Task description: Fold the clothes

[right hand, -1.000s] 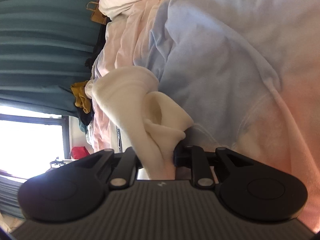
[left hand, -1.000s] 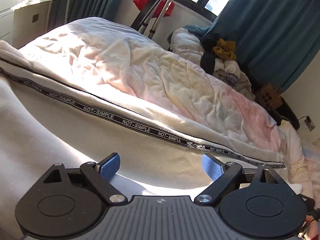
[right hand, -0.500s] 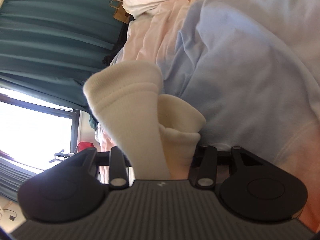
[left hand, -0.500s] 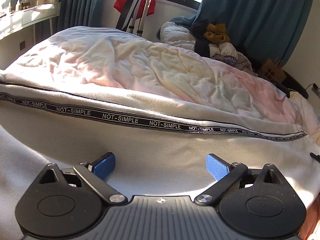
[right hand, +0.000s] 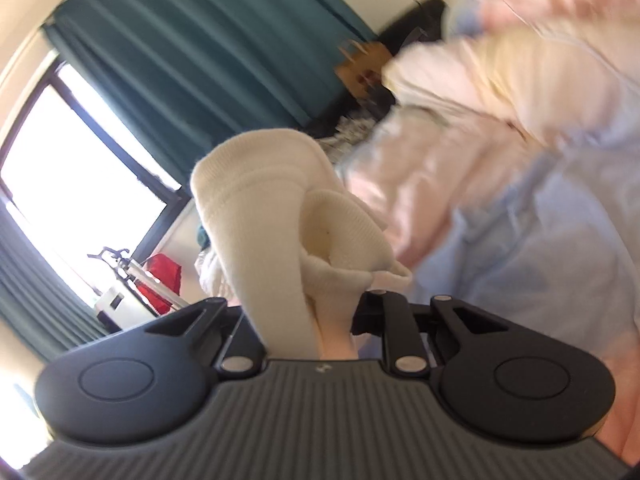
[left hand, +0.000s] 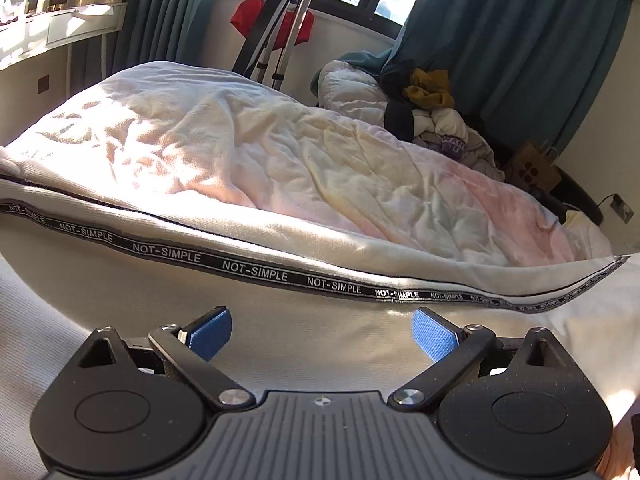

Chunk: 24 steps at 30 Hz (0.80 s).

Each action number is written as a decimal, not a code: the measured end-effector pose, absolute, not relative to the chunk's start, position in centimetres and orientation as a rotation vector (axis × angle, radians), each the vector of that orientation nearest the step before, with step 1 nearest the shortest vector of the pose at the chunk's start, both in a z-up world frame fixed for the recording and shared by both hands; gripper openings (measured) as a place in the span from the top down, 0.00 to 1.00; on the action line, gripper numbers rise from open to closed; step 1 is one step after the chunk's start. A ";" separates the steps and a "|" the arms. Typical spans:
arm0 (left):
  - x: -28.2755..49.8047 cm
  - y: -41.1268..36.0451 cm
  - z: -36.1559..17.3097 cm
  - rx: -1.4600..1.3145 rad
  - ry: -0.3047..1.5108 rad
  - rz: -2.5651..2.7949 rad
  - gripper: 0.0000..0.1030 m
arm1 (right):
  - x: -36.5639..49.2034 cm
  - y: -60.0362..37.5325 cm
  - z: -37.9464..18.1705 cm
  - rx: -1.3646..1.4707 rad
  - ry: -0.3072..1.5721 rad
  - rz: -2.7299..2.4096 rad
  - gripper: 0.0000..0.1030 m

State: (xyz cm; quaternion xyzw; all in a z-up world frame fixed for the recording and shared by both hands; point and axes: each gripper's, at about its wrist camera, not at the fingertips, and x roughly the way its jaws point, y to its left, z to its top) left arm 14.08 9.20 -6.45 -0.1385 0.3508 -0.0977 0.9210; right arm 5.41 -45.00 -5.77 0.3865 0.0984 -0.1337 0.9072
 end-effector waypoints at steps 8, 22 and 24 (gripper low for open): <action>12.5 11.9 -2.9 -0.377 0.585 -0.218 0.04 | 5.4 -32.2 2.1 0.440 0.120 -0.127 0.82; 11.5 15.7 -1.0 -0.520 0.517 -0.233 0.03 | 4.7 -10.8 -7.8 -0.168 0.339 0.180 0.81; 11.7 16.0 -1.4 -0.530 0.530 -0.226 0.03 | 5.3 -9.8 -10.7 -0.212 0.442 0.212 0.80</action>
